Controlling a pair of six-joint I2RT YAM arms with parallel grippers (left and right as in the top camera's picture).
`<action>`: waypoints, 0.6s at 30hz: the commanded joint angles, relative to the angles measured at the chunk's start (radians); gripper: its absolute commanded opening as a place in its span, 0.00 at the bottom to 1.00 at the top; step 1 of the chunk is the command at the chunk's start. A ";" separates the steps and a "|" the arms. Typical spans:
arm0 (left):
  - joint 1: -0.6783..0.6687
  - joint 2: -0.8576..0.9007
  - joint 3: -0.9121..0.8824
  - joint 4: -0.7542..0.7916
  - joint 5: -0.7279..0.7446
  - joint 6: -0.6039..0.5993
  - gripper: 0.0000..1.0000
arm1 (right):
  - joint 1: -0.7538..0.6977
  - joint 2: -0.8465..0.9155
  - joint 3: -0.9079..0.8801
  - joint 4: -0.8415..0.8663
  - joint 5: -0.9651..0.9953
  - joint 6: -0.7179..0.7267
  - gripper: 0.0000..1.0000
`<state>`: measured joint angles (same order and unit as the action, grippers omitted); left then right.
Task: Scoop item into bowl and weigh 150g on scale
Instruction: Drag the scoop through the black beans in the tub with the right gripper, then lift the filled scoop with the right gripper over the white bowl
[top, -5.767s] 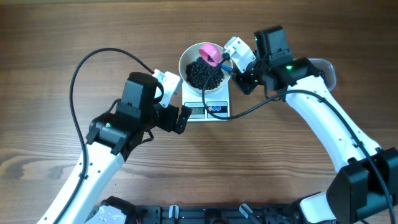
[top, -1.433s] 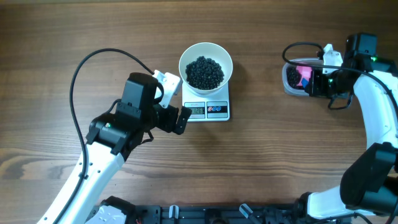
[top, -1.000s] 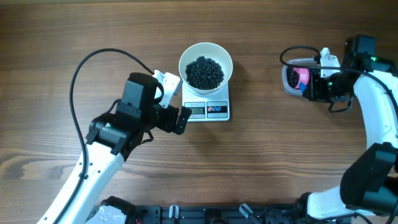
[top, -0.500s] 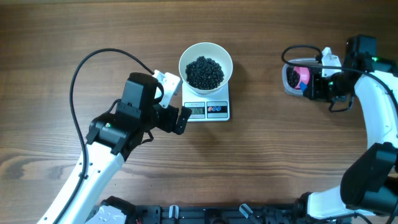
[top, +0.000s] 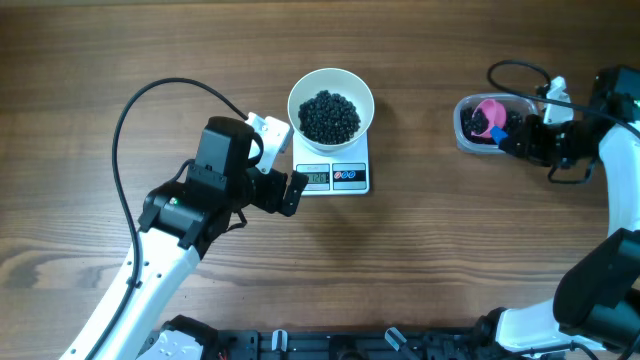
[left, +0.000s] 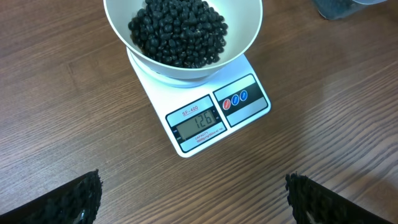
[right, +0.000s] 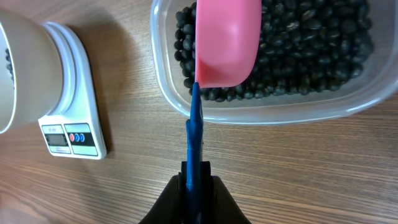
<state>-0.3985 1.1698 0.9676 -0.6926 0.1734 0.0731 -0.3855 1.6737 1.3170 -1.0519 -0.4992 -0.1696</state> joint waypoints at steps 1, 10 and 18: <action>-0.005 0.003 -0.006 0.000 0.016 0.001 1.00 | -0.042 -0.020 0.004 -0.005 -0.085 -0.010 0.04; -0.005 0.003 -0.006 0.000 0.016 0.002 1.00 | -0.174 -0.020 0.004 -0.005 -0.330 -0.003 0.04; -0.005 0.003 -0.006 0.000 0.016 0.001 1.00 | -0.215 -0.020 0.004 -0.008 -0.634 -0.003 0.04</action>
<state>-0.3985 1.1698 0.9672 -0.6926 0.1734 0.0731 -0.6102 1.6737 1.3170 -1.0588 -0.9207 -0.1688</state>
